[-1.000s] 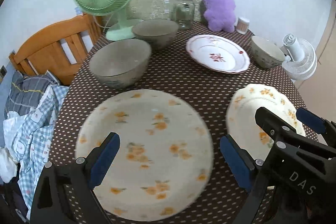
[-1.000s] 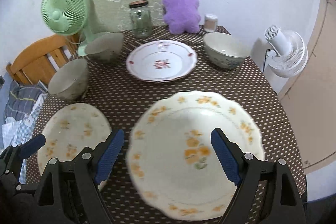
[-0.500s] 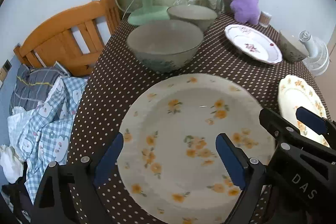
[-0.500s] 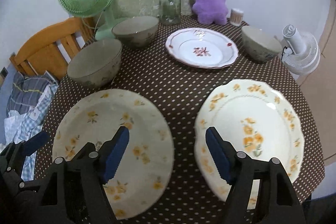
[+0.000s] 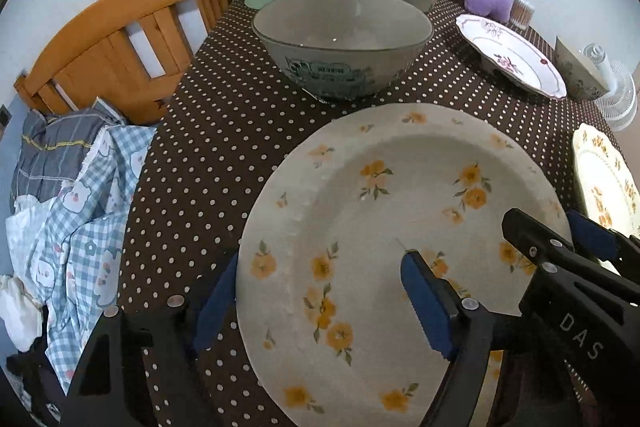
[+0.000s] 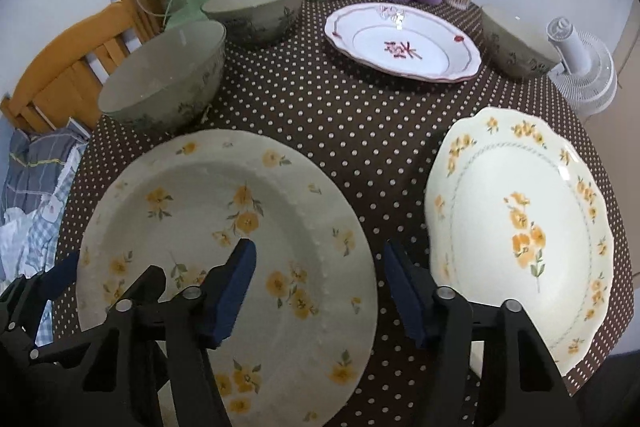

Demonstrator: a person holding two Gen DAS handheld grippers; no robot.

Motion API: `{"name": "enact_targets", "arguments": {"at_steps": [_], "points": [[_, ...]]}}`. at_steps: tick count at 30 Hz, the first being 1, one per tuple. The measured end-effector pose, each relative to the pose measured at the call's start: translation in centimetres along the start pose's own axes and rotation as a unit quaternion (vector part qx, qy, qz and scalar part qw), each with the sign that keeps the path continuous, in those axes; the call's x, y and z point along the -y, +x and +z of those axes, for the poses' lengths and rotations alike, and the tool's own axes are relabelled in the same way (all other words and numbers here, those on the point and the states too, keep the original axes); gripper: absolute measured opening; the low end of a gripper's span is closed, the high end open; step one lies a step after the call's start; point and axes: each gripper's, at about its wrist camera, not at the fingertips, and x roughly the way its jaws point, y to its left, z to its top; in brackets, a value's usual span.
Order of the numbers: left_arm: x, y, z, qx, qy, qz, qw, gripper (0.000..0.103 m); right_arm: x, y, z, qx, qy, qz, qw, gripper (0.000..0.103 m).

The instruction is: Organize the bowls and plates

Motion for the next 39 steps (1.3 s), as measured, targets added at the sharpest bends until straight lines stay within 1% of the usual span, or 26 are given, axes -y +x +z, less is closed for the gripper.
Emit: {"name": "enact_targets", "arguments": {"at_steps": [6, 8, 14, 20, 23, 32, 39], "points": [[-0.1, 0.6, 0.1, -0.003, 0.007, -0.007, 0.9999, 0.079, 0.0, 0.9, 0.0, -0.008, 0.009, -0.009, 1.000, 0.064], [-0.1, 0.5, 0.0, 0.001, 0.013, -0.007, 0.9999, 0.079, 0.1, 1.4, 0.0, -0.021, 0.016, -0.007, 1.000, 0.064], [-0.2, 0.6, 0.3, -0.006, 0.015, -0.012, 0.9998, 0.078, 0.0, 1.2, 0.1, -0.024, 0.017, -0.011, 1.000, 0.064], [-0.5, 0.0, -0.2, -0.021, -0.003, -0.016, 0.9996, 0.076, -0.1, 0.5, -0.1, -0.028, 0.007, -0.006, 1.000, 0.064], [-0.3, -0.7, -0.4, -0.019, -0.012, -0.016, 0.9996, 0.076, 0.0, -0.3, -0.2, -0.023, 0.000, -0.002, 1.000, 0.064], [2.0, -3.6, -0.7, 0.009, -0.019, -0.018, 0.9996, 0.075, 2.2, -3.5, 0.4, 0.005, -0.006, 0.000, 1.000, 0.064], [5.6, -5.5, -0.4, 0.025, -0.013, -0.020, 0.9994, 0.075, 5.8, -5.2, 0.9, 0.017, 0.001, 0.001, 1.000, 0.064]]}}
